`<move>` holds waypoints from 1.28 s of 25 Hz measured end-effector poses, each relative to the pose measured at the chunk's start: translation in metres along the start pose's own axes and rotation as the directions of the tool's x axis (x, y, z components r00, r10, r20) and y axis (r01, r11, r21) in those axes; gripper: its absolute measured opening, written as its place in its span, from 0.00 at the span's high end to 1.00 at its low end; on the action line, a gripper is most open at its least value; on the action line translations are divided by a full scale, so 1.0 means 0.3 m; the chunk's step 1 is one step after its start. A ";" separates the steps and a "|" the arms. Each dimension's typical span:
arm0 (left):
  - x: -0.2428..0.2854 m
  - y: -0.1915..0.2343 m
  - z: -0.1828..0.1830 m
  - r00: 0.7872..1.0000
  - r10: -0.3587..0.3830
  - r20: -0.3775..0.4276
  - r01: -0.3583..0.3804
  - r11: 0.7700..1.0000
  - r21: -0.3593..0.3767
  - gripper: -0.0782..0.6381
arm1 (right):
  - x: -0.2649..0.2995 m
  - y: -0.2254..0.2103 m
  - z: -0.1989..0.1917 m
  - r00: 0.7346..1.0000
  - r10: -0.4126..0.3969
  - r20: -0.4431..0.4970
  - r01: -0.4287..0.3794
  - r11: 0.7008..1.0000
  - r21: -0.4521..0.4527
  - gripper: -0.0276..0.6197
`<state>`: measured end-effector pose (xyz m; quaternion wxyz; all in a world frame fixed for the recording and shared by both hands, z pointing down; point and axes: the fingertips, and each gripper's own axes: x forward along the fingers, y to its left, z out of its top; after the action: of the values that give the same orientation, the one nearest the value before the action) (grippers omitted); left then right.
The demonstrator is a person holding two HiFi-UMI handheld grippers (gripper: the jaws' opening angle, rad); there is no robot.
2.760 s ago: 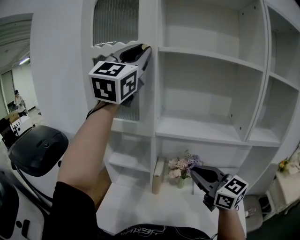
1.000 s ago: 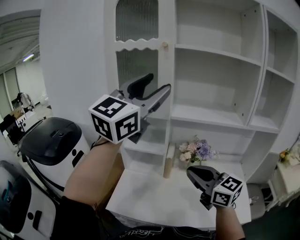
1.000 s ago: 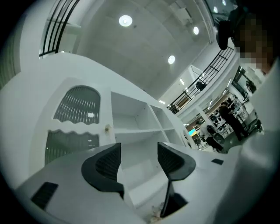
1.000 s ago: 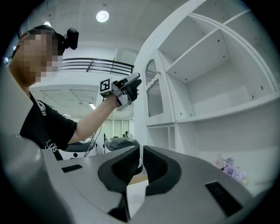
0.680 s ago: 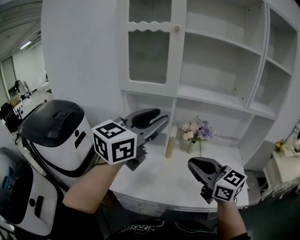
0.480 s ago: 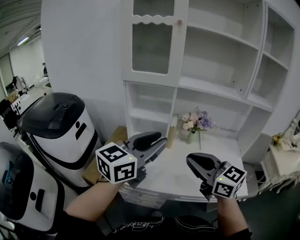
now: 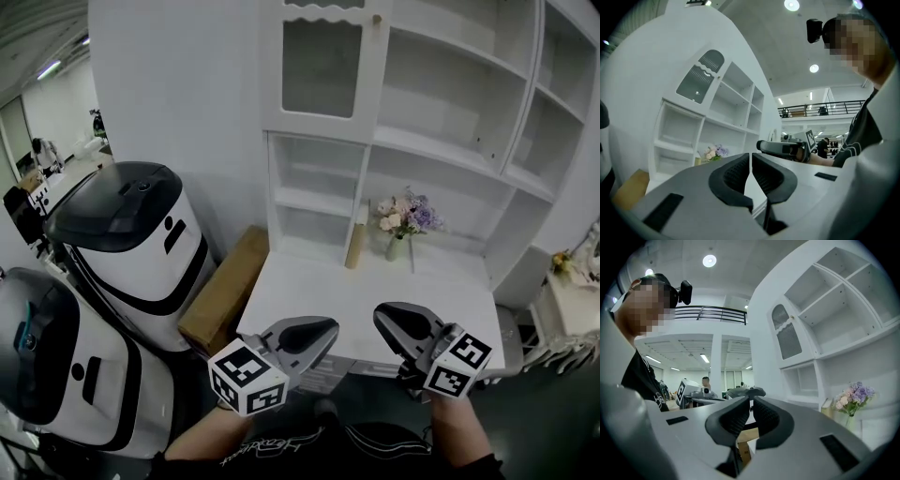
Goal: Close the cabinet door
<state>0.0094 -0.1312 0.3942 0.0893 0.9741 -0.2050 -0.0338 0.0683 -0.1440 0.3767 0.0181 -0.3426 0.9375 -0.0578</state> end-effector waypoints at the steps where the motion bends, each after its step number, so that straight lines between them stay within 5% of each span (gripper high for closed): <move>1: -0.012 0.000 -0.006 1.000 0.013 0.007 -0.013 1.000 -0.003 0.84 | -0.003 -0.005 -0.019 1.000 -0.006 0.004 0.006 1.000 0.020 0.87; 13: -0.060 0.007 -0.045 0.996 0.085 -0.008 -0.085 0.996 -0.023 0.85 | -0.029 -0.011 -0.103 0.998 -0.037 0.047 0.031 0.993 0.112 0.88; 32: -0.005 -0.033 -0.065 0.995 0.082 -0.052 -0.082 0.997 0.005 0.85 | -0.081 -0.019 -0.160 0.999 -0.049 -0.006 0.049 0.994 0.101 0.88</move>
<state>0.0139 -0.1184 0.4116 0.0946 0.9655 -0.2425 -0.0047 0.0870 -0.1282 0.4250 0.0324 -0.3640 0.9248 -0.1059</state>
